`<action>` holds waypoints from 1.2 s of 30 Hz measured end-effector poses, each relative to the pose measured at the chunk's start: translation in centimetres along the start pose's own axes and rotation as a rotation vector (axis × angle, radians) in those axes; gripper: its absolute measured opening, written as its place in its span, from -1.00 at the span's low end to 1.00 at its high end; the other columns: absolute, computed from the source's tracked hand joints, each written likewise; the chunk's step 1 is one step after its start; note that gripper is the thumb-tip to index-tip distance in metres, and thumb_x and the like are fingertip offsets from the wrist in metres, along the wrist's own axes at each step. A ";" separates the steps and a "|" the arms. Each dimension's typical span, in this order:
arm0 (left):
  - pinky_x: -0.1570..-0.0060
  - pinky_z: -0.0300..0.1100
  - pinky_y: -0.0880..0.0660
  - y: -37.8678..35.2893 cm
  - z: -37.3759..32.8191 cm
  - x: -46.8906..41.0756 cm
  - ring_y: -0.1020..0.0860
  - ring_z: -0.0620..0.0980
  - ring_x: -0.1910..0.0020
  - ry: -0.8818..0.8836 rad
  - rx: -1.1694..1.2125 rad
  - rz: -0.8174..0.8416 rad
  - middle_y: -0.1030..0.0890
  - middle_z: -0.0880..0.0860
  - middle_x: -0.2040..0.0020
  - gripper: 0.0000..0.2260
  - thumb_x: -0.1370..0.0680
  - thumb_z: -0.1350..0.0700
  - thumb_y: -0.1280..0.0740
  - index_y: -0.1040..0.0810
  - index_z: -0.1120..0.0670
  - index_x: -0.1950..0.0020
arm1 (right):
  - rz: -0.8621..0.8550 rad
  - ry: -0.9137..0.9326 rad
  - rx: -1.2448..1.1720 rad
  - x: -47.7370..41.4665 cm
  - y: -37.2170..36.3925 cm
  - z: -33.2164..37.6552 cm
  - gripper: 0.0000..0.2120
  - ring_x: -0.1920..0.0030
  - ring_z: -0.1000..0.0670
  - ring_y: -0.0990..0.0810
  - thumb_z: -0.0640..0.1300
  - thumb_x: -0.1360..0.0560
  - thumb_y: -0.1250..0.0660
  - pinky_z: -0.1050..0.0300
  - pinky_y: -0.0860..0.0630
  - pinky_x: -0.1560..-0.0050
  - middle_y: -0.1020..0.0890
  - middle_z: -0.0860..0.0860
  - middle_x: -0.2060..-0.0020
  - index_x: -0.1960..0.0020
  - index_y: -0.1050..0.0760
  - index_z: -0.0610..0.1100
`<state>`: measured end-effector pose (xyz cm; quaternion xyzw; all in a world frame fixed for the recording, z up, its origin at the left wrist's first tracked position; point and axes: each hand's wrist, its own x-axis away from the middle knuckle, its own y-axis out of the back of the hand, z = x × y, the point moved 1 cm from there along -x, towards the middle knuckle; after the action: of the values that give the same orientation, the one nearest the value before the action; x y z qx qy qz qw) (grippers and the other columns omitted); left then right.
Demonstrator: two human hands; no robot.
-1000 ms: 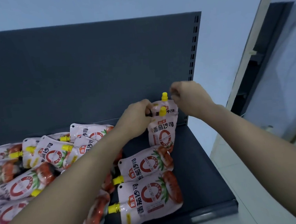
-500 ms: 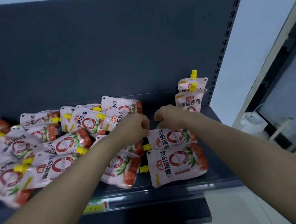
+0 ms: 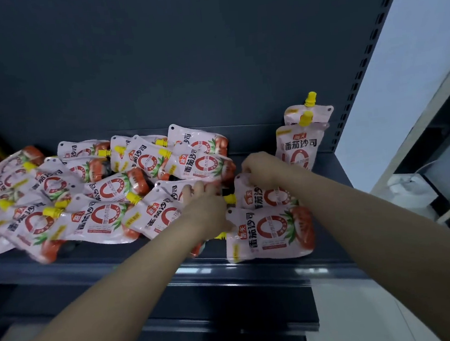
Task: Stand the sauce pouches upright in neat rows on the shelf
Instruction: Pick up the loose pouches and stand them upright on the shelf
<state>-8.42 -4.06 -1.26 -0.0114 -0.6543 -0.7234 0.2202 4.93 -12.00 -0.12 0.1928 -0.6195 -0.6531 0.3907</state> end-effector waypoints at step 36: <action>0.02 0.12 -0.59 9.0 -11.5 3.9 -0.63 0.12 -0.06 -0.231 0.881 -0.407 -0.67 0.14 0.01 -0.74 -0.38 0.26 -0.41 -0.39 -0.04 0.29 | -0.418 -0.233 -0.474 11.0 4.3 -13.8 -0.88 0.15 -0.10 -0.49 -0.47 -0.42 -0.21 0.07 -0.49 0.16 -0.57 -0.29 0.20 0.14 -0.52 -0.42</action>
<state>-5.83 -16.60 6.73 0.1304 -0.9067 -0.4008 -0.0154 9.44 -29.07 4.39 0.1435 -0.4378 -0.8626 0.2091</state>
